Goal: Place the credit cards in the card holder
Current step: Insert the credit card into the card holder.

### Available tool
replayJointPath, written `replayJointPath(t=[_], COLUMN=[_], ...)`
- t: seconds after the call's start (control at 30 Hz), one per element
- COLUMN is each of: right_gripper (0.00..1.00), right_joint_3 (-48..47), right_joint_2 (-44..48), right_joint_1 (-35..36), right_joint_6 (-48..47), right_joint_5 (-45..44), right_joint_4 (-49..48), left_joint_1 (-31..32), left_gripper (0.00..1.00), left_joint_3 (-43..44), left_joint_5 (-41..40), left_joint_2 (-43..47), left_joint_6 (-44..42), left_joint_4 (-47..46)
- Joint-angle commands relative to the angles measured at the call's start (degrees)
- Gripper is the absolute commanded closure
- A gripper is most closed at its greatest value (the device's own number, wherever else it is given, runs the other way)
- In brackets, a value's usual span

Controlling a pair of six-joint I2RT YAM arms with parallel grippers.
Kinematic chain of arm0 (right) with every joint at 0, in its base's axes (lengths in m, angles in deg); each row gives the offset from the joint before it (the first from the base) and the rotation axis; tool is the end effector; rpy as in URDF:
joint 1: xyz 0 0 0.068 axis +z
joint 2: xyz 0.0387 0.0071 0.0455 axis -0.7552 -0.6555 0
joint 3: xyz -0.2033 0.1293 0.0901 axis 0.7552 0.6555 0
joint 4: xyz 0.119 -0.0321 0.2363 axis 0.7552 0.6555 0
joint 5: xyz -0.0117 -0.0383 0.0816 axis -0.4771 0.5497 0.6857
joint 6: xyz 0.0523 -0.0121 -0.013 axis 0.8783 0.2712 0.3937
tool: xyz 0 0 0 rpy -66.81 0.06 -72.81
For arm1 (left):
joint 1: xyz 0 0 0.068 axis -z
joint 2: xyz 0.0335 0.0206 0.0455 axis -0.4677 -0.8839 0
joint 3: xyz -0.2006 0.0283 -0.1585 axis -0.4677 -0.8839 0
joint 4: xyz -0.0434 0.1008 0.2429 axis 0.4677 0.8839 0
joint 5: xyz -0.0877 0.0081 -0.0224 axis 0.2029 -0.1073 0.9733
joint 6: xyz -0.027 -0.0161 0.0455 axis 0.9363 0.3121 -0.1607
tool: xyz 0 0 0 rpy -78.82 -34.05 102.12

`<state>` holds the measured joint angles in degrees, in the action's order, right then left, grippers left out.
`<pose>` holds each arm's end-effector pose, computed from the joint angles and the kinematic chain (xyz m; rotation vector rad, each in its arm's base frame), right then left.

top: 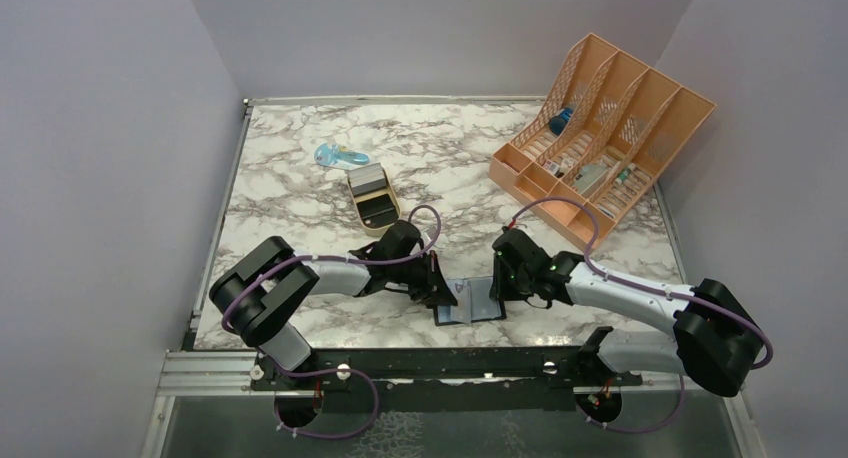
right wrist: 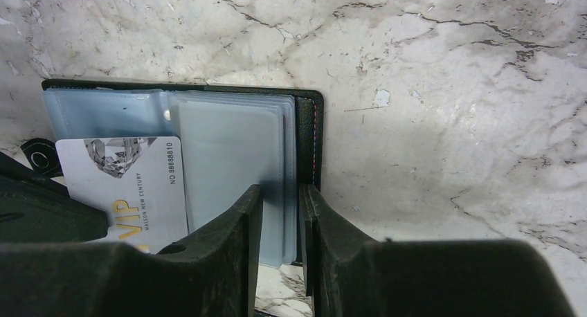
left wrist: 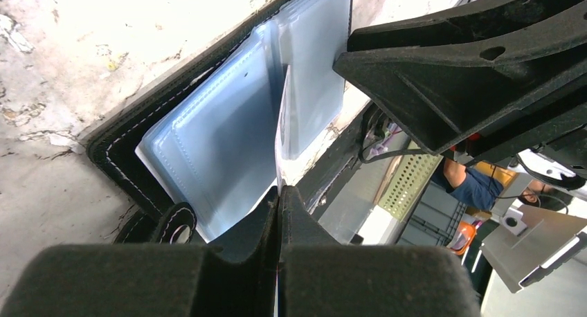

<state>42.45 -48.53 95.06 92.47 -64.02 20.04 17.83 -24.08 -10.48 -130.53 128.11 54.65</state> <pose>0.1541 0.1533 0.1397 -0.0042 2.7248 0.3268 0.1814 -0.2169 0.1077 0.0383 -2.7667 1.4839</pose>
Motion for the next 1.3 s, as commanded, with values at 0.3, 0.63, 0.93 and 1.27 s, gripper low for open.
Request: replayJointPath(t=[0.3, 0.63, 0.93, 1.27], right_gripper=[0.74, 0.75, 0.75, 0.75], right_joint_3=[1.65, 1.84, 1.67, 2.24], right_joint_2=[0.75, 1.09, 2.06, 0.50], right_joint_1=[0.12, 0.12, 0.12, 0.12], right_joint_6=[1.02, 1.07, 1.79, 2.59], right_joint_5=[0.55, 0.62, 1.22, 3.24], right_joint_4=[-1.12, -1.01, -0.73, -2.66], left_joint_1=[-0.13, -0.12, -0.10, 1.48], left_gripper=[1.00, 1.00, 1.00, 1.00], left_joint_3=[1.50, 1.84, 0.93, 0.48], left_joint_5=[-1.41, -4.69, -7.30, -6.05], left_joint_2=[-3.44, -4.01, -2.70, -4.09], left_joint_6=[0.91, -0.44, 0.40, 3.73], left_joint_4=[-3.35, -3.27, -3.43, -7.59])
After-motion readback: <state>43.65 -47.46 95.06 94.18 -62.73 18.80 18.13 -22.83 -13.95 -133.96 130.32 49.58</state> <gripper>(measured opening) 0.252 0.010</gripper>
